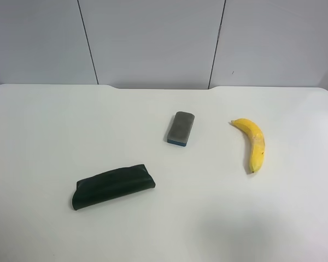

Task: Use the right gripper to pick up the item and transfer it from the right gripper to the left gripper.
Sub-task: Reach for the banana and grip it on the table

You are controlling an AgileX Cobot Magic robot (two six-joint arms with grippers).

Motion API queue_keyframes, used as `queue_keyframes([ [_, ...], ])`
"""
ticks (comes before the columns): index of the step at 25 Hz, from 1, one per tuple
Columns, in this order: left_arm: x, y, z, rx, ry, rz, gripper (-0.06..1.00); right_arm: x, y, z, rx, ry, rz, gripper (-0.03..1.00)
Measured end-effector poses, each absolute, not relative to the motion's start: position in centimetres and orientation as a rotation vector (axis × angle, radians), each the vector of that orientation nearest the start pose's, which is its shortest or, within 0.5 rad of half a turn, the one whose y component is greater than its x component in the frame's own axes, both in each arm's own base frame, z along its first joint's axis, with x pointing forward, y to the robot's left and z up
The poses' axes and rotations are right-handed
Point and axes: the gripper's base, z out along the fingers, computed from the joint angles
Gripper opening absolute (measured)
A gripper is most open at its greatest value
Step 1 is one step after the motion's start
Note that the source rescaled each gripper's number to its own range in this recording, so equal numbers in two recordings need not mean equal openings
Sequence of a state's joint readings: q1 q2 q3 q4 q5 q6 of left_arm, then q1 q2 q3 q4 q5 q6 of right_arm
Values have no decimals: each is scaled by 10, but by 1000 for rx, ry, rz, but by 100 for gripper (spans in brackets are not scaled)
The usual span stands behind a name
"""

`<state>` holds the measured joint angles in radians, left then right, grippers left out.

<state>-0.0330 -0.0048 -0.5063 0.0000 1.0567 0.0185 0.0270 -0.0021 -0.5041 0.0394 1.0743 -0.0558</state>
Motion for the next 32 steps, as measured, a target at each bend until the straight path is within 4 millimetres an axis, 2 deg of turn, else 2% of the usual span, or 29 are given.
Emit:
queue_keyframes([
  [21, -6, 0, 279, 52, 2029, -9, 100, -4, 3, 277, -51, 2069, 49, 100],
  [26, -6, 0, 279, 52, 2029, -9, 100, 26, 3, 276, -13, 2261, 62, 100],
  [28, -6, 0, 279, 52, 2029, -9, 100, 50, 4, 278, 19, 2389, 74, 100],
  [32, -6, 0, 279, 52, 2029, -9, 100, 80, 4, 282, 41, 2495, 59, 100],
])
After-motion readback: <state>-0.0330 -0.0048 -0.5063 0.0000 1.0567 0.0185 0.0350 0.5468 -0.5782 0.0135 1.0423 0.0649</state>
